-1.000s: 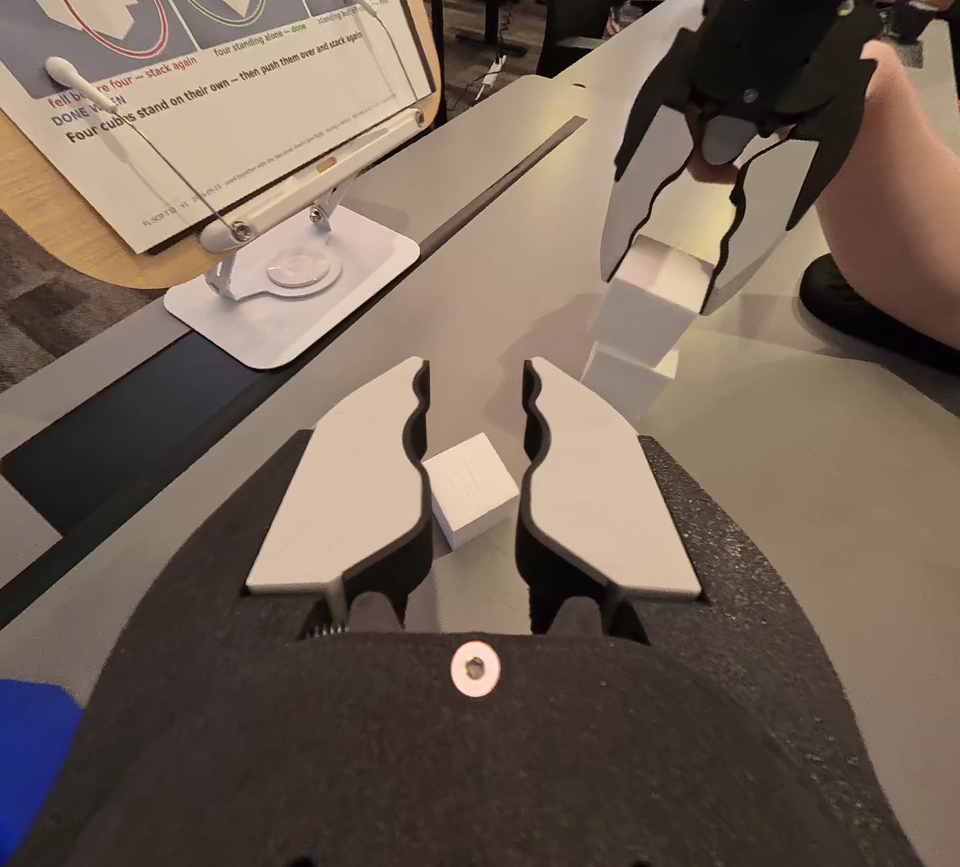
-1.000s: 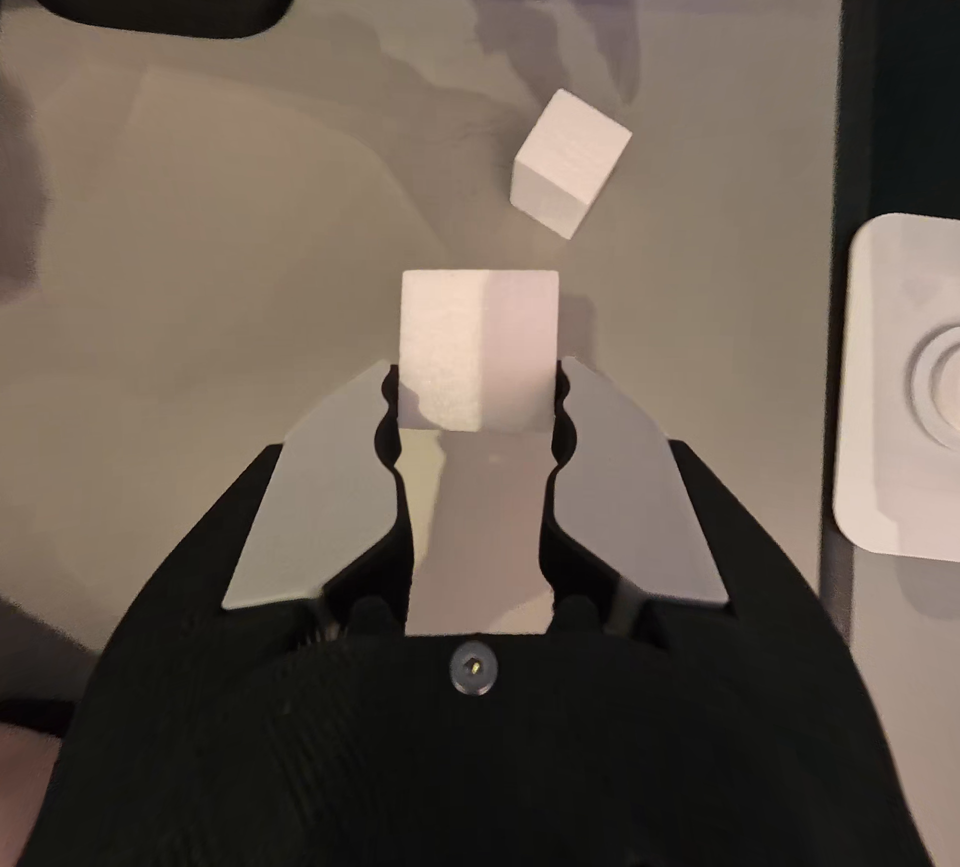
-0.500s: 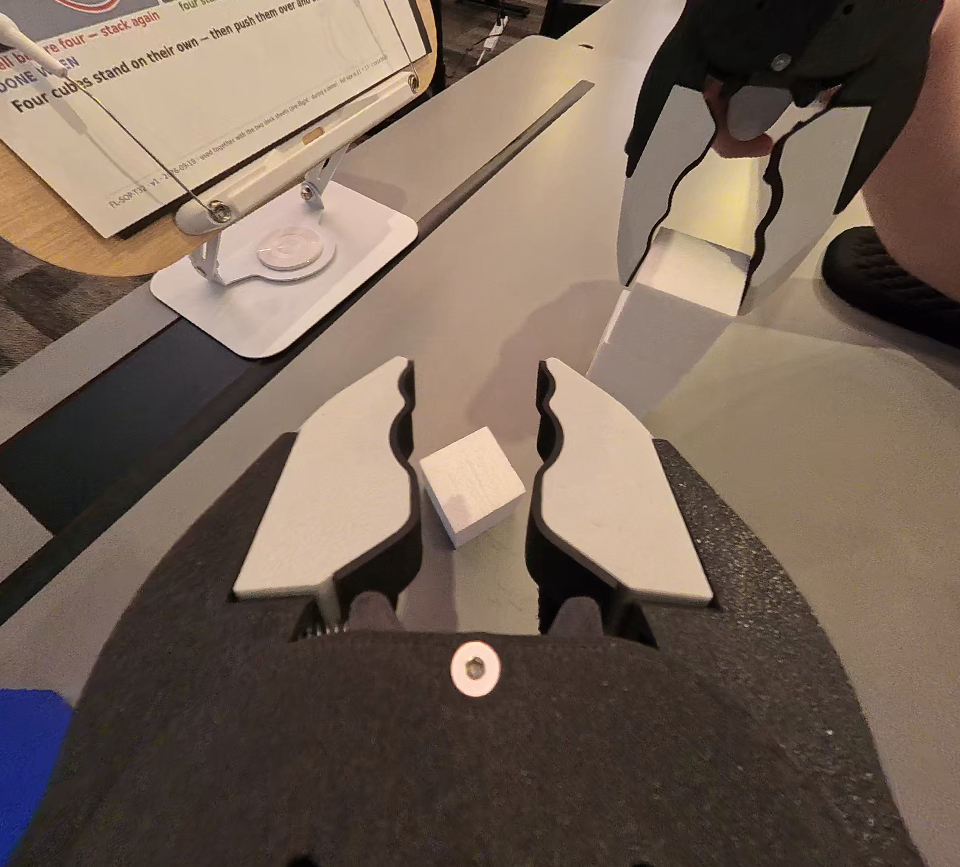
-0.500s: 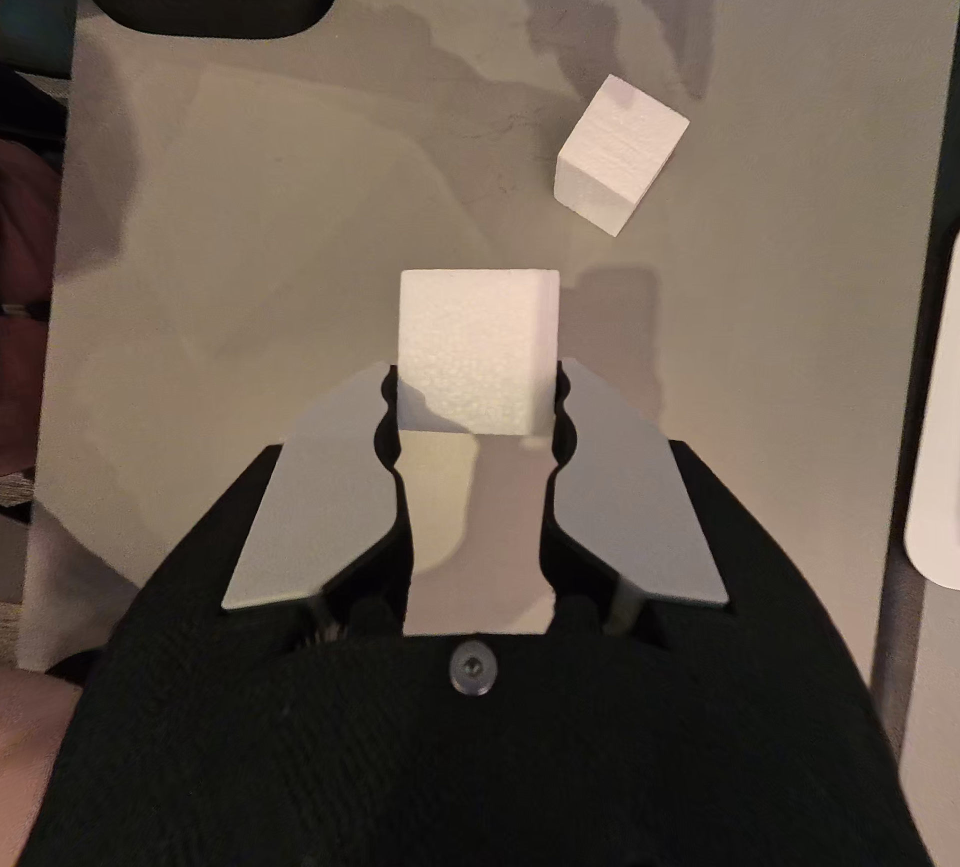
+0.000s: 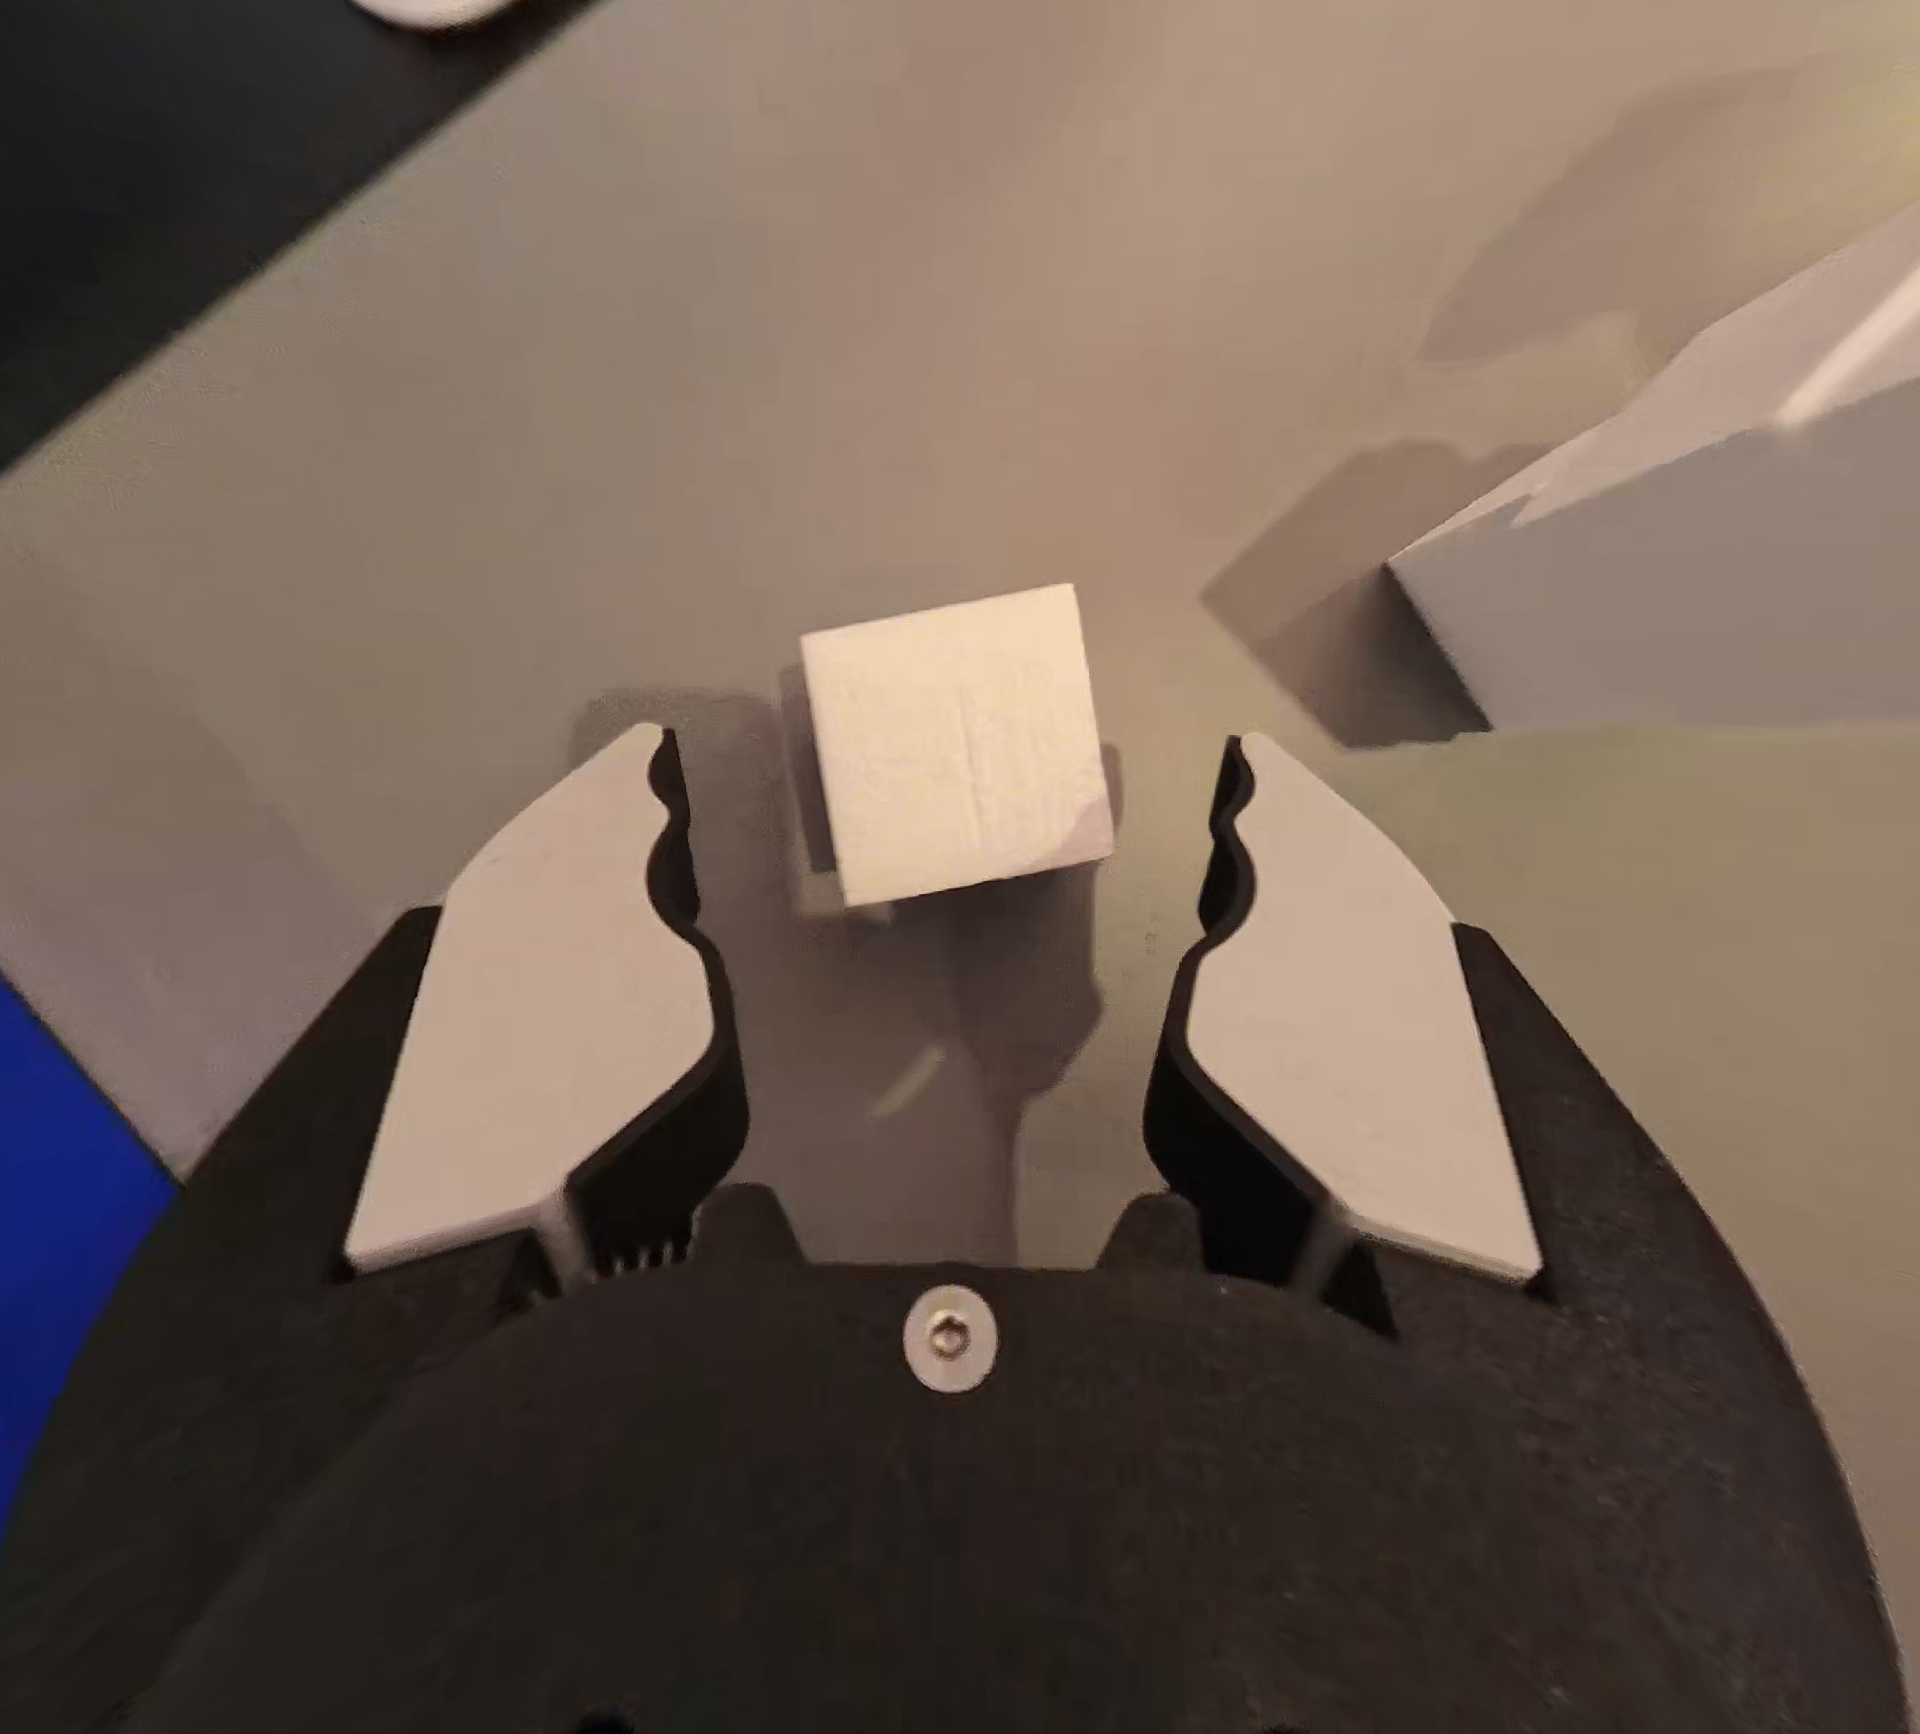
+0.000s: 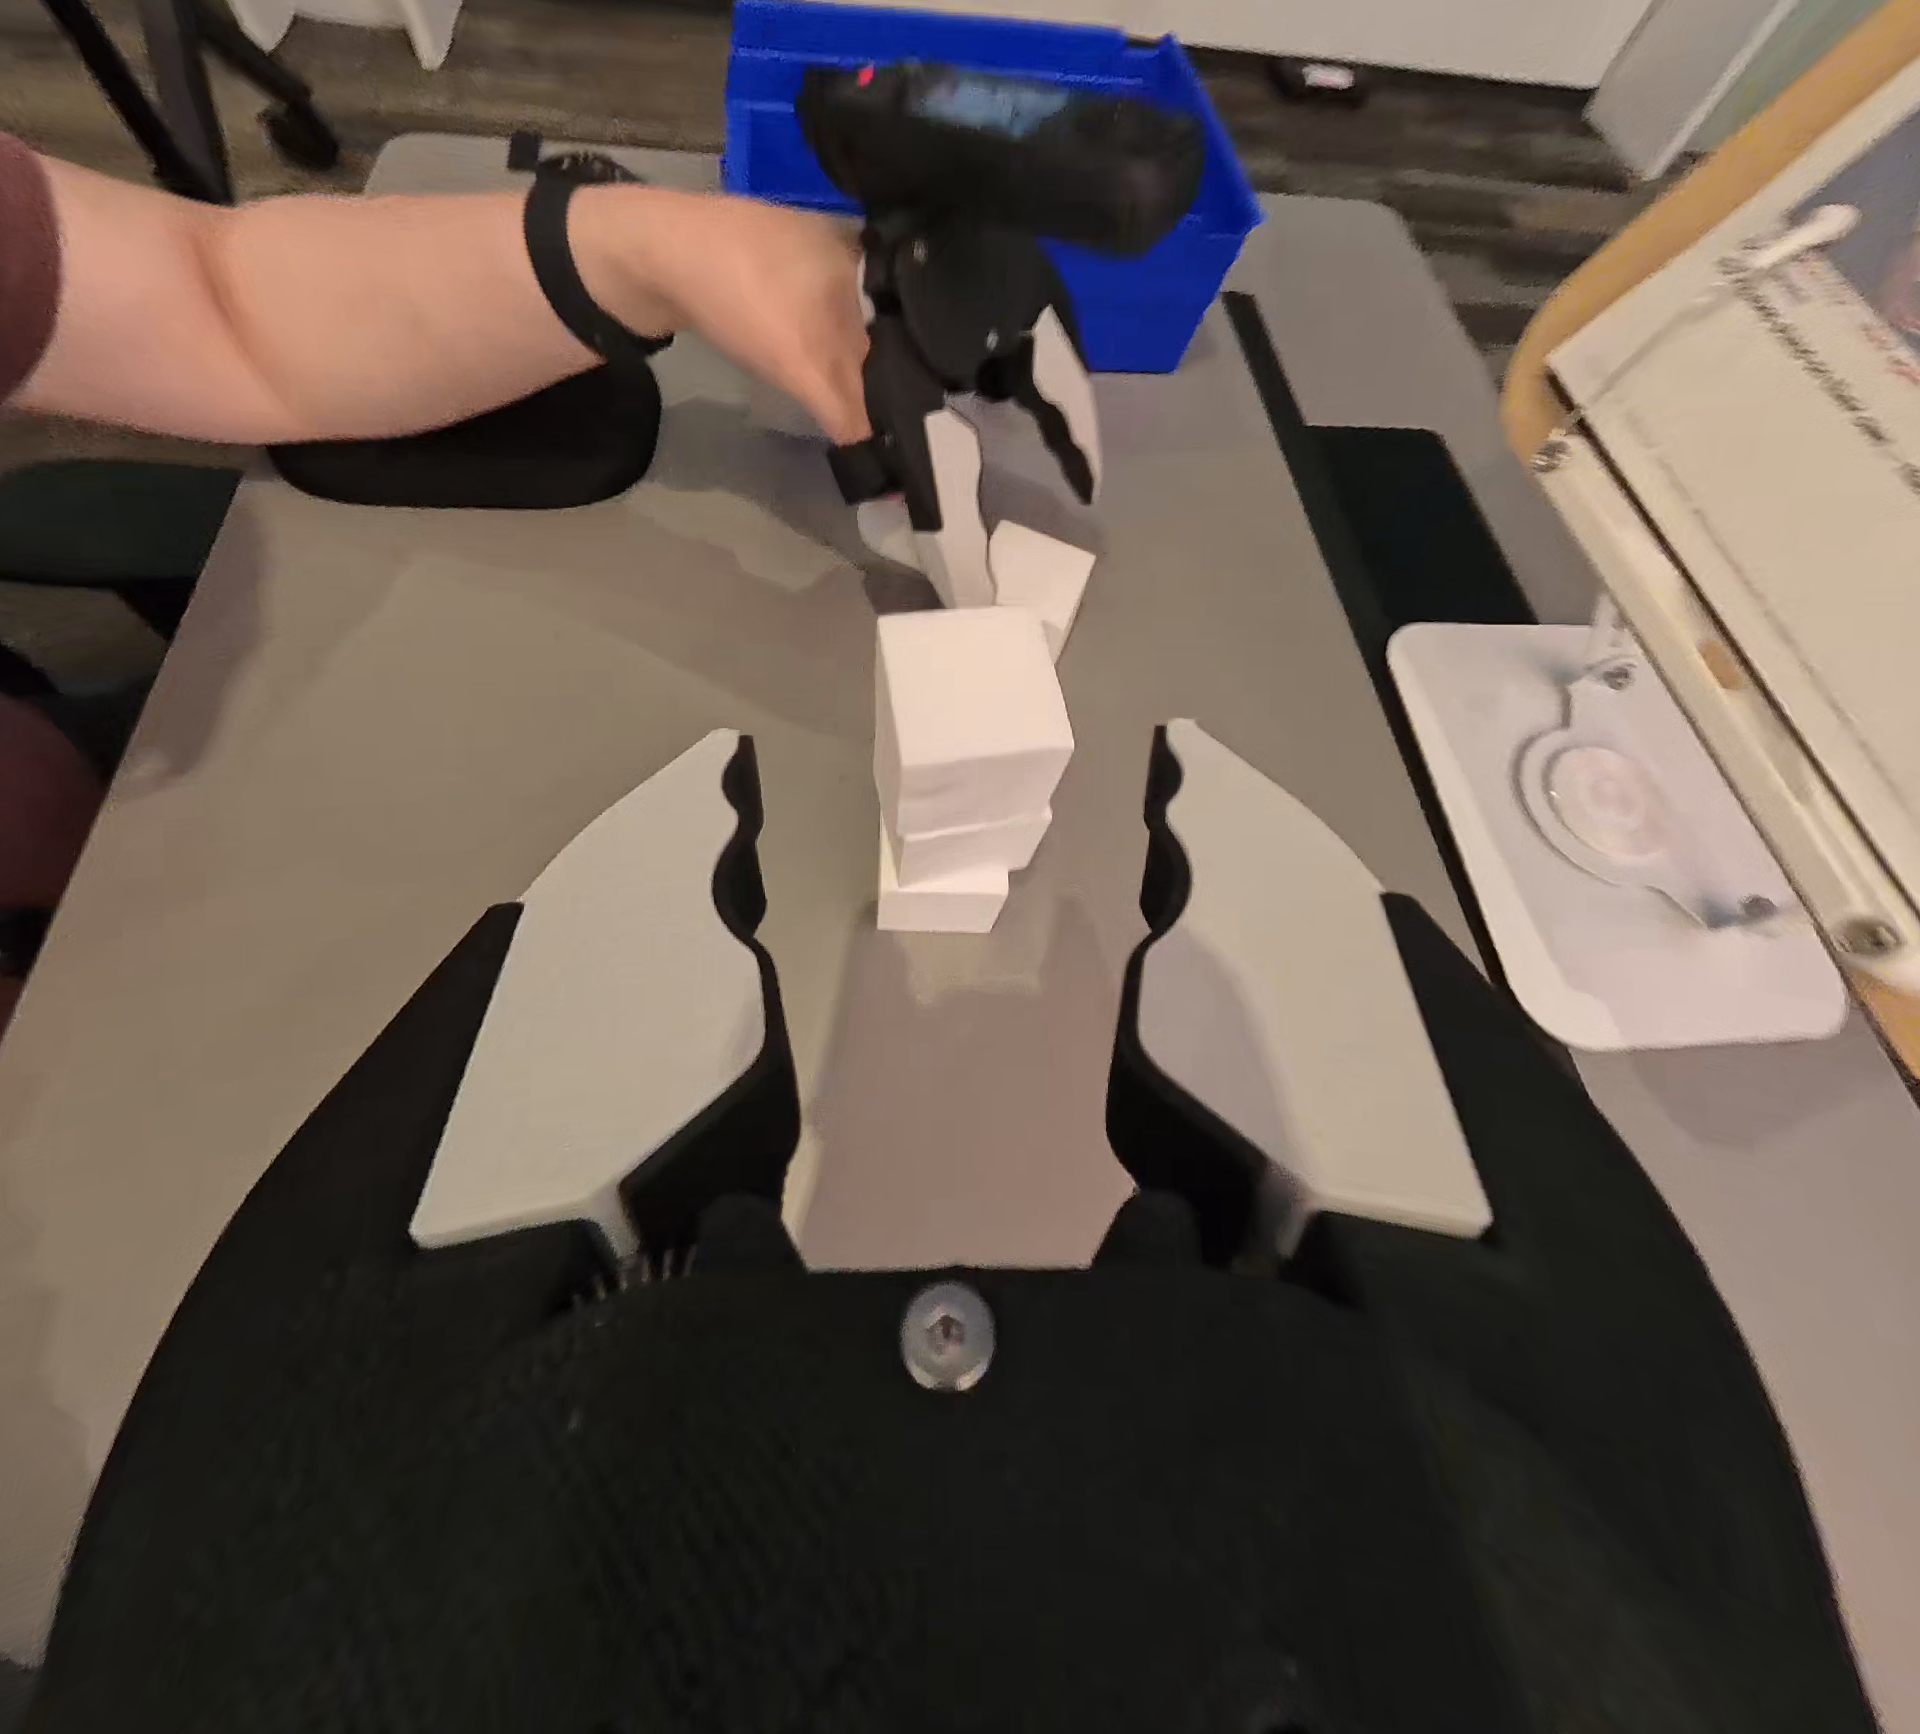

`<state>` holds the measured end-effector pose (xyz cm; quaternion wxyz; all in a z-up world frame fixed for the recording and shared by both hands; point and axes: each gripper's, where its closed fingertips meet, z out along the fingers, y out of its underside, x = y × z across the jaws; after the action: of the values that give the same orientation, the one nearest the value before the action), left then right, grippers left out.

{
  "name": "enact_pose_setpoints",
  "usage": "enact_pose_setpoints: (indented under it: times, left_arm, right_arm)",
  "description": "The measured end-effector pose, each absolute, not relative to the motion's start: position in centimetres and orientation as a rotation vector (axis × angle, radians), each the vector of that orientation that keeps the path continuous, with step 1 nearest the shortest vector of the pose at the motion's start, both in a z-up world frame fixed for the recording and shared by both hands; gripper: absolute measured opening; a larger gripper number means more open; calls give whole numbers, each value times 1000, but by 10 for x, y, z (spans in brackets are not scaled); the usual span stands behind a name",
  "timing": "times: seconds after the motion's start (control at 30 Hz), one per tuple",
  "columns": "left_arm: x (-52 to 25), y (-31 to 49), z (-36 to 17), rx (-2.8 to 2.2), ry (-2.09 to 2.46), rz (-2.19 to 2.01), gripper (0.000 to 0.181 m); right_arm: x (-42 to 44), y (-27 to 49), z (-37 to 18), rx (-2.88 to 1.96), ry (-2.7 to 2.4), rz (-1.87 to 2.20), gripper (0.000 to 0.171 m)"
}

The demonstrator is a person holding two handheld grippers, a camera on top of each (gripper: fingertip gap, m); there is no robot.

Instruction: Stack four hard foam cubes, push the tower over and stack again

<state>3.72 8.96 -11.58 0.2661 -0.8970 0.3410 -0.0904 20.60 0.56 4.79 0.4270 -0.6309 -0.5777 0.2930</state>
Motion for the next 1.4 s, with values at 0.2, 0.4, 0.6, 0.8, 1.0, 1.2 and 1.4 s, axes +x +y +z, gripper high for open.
enact_pose_setpoints:
  times: [0.2,0.4,0.6,0.8,1.0,1.2,1.4]
  left_arm:
    - [37,92,-143,-2467,963,-157,63]
    - [32,97,-100,-2356,928,-200,63]
    - [86,52,27,-1938,1078,-591,63]
    - [148,22,43,-1775,1616,-520,63]
    - [159,28,13,-1821,1874,-269,63]
    - [164,24,8,-1853,1930,-348,63]
    - [159,24,2,-1864,1931,-415,63]
  right_arm:
    - [250,-11,60,-1588,-1328,728,71]
    - [274,-10,63,-1589,-1291,694,69]
    - [292,-9,69,-1580,-1258,709,67]
    - [300,-5,67,-1579,-1243,757,66]
    - [308,2,54,-1640,-1232,755,66]
    - [310,4,45,-1670,-1237,785,66]
    - [310,5,42,-1676,-1228,807,67]
